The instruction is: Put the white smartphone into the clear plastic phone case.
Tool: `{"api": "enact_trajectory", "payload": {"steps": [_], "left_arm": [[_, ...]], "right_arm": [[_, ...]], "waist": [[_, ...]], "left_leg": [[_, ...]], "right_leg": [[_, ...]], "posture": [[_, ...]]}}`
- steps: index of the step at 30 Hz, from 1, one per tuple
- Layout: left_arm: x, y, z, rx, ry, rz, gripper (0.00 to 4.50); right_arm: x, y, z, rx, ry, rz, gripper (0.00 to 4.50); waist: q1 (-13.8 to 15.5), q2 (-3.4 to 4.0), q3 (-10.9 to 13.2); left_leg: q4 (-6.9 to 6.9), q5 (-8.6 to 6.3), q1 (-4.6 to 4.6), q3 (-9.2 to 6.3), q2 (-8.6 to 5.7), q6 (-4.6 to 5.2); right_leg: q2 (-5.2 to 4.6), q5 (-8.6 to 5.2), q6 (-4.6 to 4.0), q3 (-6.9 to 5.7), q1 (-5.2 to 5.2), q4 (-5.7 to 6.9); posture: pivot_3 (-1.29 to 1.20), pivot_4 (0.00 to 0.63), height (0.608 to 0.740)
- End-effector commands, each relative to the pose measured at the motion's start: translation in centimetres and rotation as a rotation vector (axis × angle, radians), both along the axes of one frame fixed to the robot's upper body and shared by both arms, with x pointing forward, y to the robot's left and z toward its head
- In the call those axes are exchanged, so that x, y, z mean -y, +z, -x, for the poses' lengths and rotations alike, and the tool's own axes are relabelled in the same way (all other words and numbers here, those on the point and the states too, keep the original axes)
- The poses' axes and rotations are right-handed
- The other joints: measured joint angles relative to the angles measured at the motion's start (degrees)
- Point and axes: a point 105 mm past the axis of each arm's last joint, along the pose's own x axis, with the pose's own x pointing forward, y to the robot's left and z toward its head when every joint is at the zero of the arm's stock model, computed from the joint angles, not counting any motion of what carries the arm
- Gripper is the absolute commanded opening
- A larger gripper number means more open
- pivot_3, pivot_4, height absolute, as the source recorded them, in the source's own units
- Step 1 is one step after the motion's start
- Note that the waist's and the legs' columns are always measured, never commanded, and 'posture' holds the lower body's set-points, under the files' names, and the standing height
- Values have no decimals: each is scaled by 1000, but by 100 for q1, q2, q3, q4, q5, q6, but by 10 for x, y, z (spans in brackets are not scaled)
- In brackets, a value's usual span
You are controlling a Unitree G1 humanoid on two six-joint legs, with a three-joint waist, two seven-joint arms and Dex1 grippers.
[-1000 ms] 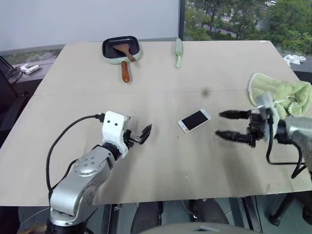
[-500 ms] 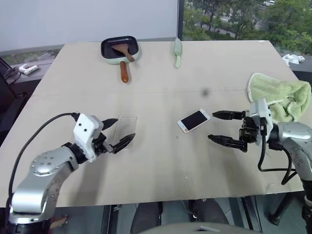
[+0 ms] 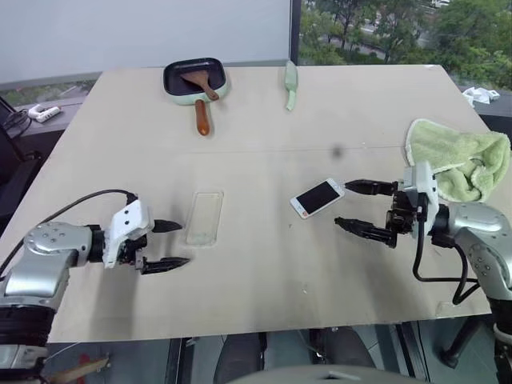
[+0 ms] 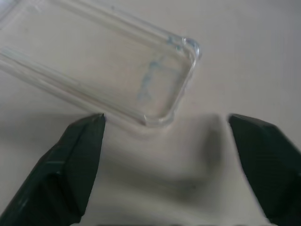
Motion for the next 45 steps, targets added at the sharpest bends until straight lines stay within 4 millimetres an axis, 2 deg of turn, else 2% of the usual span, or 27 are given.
{"api": "enact_trajectory", "payload": {"steps": [1, 2, 5, 7, 10, 13, 18, 23, 28, 30, 32, 35, 39, 41, 42, 45], "left_arm": [[-2, -7, 1, -21, -31, -36, 2490], [0, -7, 0, -18, -38, -33, 2154], [3, -7, -1, -12, -54, -25, 552], [5, -6, -1, -9, -61, -20, 141], [11, -4, 0, -4, -74, -7, 141], [25, 3, -3, -2, -27, 72, 141], [59, 12, -14, 46, 70, 159, 141], [91, 16, -32, 133, 241, 161, 141], [122, 22, -57, 119, 560, 225, 141], [143, 34, -60, 157, 570, 286, 141], [153, 42, -63, 167, 589, 333, 141], [166, 48, -59, 115, 554, 418, 893], [172, 58, -58, 139, 493, 461, 2829], [171, 71, -53, 195, 379, 485, 3963], [168, 79, -49, 219, 302, 497, 4313], [147, 87, -41, 221, 139, 467, 4417]], "right_arm": [[-1, 17, 10, 68, 43, -14, 4500], [-1, 18, 12, 70, 57, -19, 4500], [-2, 21, 14, 74, 80, -30, 4500], [-2, 20, 15, 75, 95, -22, 4500], [-2, 20, 17, 93, 113, -15, 4500], [-3, 20, 20, 110, 145, -13, 4500], [-2, 17, 19, 114, 146, -1, 4500], [-1, 14, 18, 118, 137, 3, 4500], [-1, 11, 18, 121, 128, 3, 4500], [-1, 11, 17, 131, 121, 2, 4500], [-1, 11, 16, 136, 118, 3, 4500], [-1, 10, 15, 145, 113, 4, 4500], [0, 8, 14, 150, 108, 7, 4500], [0, 8, 14, 153, 104, 6, 4500], [0, 8, 14, 153, 102, 6, 4500], [0, 6, 14, 153, 99, 6, 4500]], "waist": [[-14, 0, 0], [-22, 0, 0], [-21, 0, 0], [-13, 0, 0], [-11, -1, -1], [-9, -1, -1], [22, -4, -1], [10, -5, -1], [-1, -10, -4], [21, -10, -4], [24, -13, -3], [-11, -13, -4], [-16, -12, -4], [-12, -12, -4], [-14, -12, -3], [-23, -9, -2]], "left_leg": [[0, 0, 0, 1, 0, 0], [0, -1, 2, 6, 0, 2], [1, -2, 4, 10, 0, 4], [1, -3, 3, 9, 1, 5], [1, -3, 3, 10, 1, 5], [2, -3, 3, 11, 1, 6], [10, -3, -2, 3, 1, 6], [14, -3, -1, 0, 1, 6], [22, -3, -5, -8, -1, 6], [21, -3, -1, -10, -1, 6], [31, -3, -6, -28, -6, 6], [49, -7, 1, -68, -10, 12], [49, -7, 9, -101, -17, 12], [49, -7, 9, -109, -18, 12], [49, -7, 8, -111, -18, 12], [49, -7, 9, -110, -18, 11]], "right_leg": [[0, 0, 0, 2, 0, 0], [0, 0, 1, 7, 0, 1], [0, 1, 1, 11, 0, 1], [0, 1, 1, 11, -1, 2], [0, 1, 1, 11, -1, 2], [-1, 1, 2, 12, -1, 2], [-1, 1, 3, 7, -1, 7], [0, 2, 3, 10, 1, 10], [2, 3, 4, 6, 4, 11], [3, 3, 4, 11, 4, 12], [2, 3, 5, 3, 9, 13], [3, 4, 5, -2, 29, 11], [9, 4, 4, -6, 36, 13], [9, 4, 4, -14, 38, 13], [9, 4, 3, -16, 39, 12], [9, 3, 2, -18, 38, 12]], "posture": [[0, 150, 740], [0, 150, 740], [0, 150, 740], [0, 150, 740], [0, 150, 740], [0, 150, 740], [0, 150, 740], [0, 150, 740], [0, 150, 740], [0, 150, 740], [0, 150, 740], [0, 150, 740], [0, 150, 740], [0, 150, 740], [0, 150, 740], [0, 150, 740]]}}
